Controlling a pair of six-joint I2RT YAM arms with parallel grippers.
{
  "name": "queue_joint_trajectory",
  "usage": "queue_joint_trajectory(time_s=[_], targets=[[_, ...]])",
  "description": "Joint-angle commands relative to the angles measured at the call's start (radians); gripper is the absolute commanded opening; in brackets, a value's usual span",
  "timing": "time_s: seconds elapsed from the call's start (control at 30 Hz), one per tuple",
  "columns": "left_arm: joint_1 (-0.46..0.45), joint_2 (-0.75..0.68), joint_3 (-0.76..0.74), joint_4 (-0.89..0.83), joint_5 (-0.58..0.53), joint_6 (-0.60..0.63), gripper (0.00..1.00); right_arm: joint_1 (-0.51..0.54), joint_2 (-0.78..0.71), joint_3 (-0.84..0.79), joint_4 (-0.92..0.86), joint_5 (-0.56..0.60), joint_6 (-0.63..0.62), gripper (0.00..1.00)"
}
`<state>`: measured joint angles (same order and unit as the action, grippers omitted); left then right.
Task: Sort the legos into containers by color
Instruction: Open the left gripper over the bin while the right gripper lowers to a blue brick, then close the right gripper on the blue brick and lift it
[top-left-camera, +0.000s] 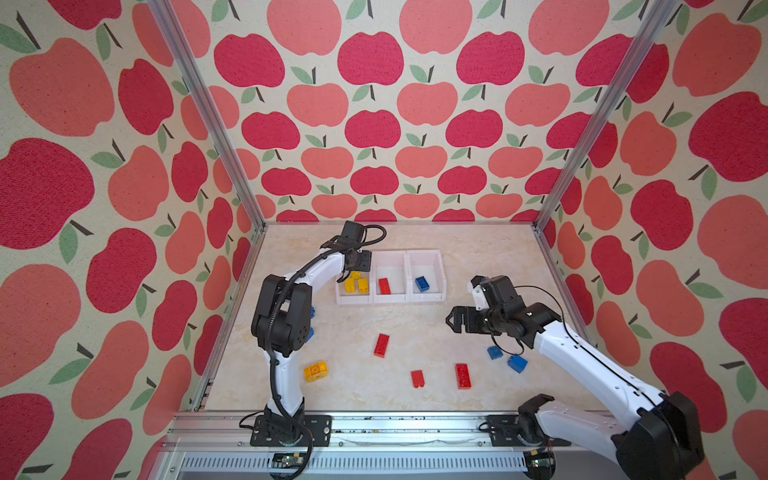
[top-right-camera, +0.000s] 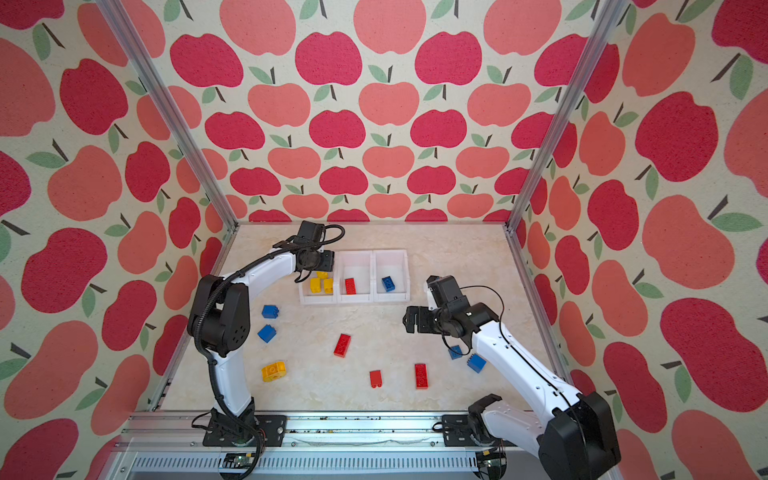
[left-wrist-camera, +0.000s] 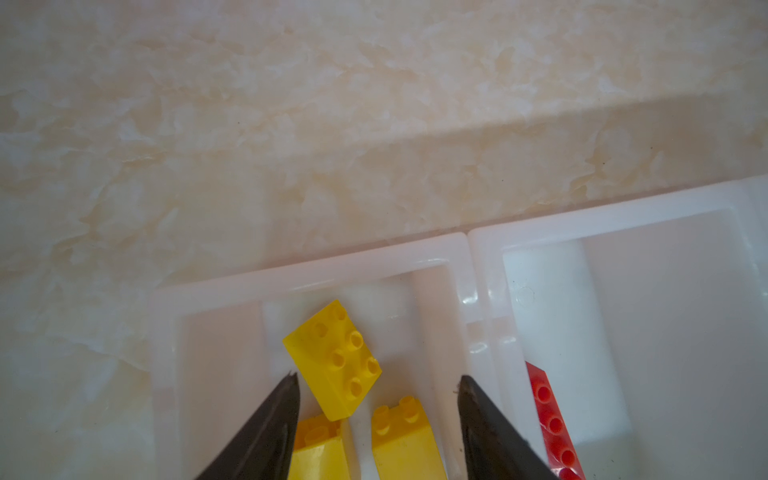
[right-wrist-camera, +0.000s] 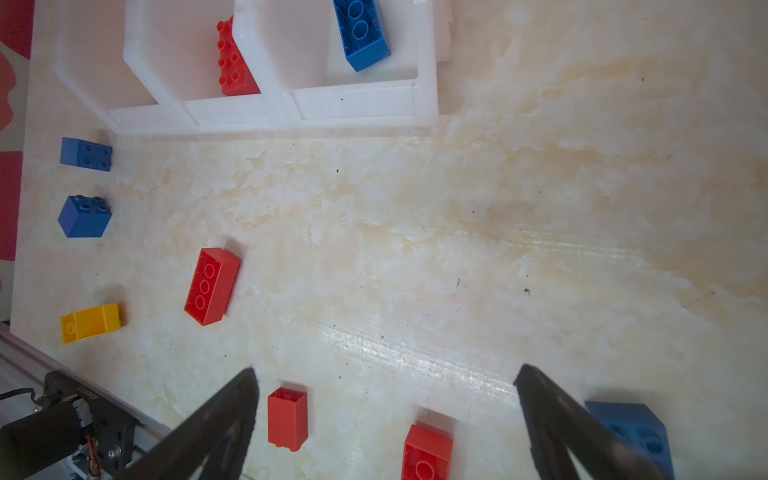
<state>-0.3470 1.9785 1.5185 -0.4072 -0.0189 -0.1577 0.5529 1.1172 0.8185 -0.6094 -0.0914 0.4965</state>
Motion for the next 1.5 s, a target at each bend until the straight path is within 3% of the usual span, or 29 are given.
queue_joint_trajectory(time_s=[0.0, 0.37, 0.6, 0.93, 1.27, 1.47], targets=[[0.005, -0.027, -0.017, 0.017, 0.002, -0.003, 0.65, -0.007, -0.001, 0.023, -0.058, 0.043, 0.004, 0.99], [-0.005, -0.184, -0.157, 0.064, 0.055, -0.068, 0.74, -0.027, 0.069, 0.059, -0.279, 0.266, -0.090, 0.99], [-0.026, -0.308, -0.286, 0.089, 0.092, -0.123, 0.80, -0.052, 0.163, 0.061, -0.324, 0.331, -0.131, 0.98], [-0.043, -0.465, -0.416, 0.085, 0.113, -0.173, 0.83, -0.137, 0.215, -0.001, -0.243, 0.258, -0.115, 0.89], [-0.063, -0.499, -0.432, 0.088, 0.131, -0.198, 0.84, -0.183, 0.252, -0.034, -0.204, 0.213, -0.082, 0.71], [-0.071, -0.525, -0.443, 0.081, 0.128, -0.201, 0.85, -0.183, 0.288, -0.064, -0.182, 0.220, -0.040, 0.65]])
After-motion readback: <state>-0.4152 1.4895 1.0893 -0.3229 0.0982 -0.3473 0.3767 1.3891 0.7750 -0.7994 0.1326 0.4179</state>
